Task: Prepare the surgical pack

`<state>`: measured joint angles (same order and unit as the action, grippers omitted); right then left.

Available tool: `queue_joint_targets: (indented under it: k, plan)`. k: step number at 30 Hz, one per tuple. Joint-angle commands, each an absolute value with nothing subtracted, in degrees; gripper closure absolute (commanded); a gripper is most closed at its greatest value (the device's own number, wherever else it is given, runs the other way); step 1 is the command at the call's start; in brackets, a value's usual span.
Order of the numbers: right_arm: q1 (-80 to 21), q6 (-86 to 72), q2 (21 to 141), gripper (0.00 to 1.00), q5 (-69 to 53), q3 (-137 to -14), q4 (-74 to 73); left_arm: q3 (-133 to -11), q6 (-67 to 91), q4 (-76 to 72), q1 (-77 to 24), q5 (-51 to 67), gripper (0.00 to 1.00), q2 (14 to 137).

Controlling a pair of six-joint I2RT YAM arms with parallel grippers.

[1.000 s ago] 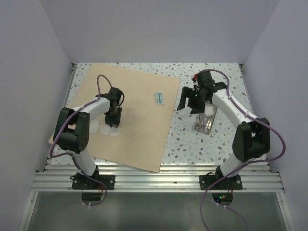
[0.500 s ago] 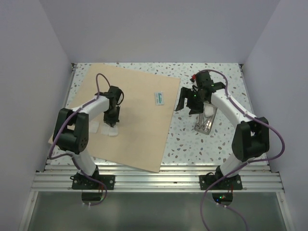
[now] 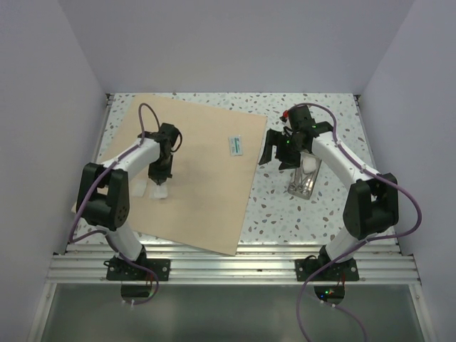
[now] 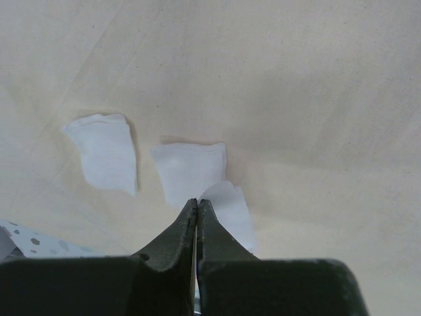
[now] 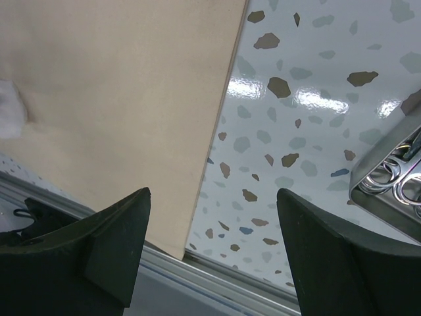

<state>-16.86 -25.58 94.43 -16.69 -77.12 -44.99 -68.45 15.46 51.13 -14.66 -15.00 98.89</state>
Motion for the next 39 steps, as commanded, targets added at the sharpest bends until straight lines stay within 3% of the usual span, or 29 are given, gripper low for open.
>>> queue_joint_targets:
  k: [1, 31, 39]
  plan:
    - [-17.05, -24.43, 93.69, 0.19, -18.81, -77.87, -44.47, -70.66, 14.42, 51.94, -14.06, -20.12, 1.00, 99.67]
    - [-17.05, -24.08, 97.29, 0.19, -19.69, -79.45, -44.65, -68.56, 9.93, 45.09, -13.71, -22.50, 1.00, 104.15]
    - [-16.96, -24.17, 97.82, 0.19, -19.95, -79.45, -44.56, -67.94, 10.46, 45.96, -13.71, -24.52, 0.79, 104.50]
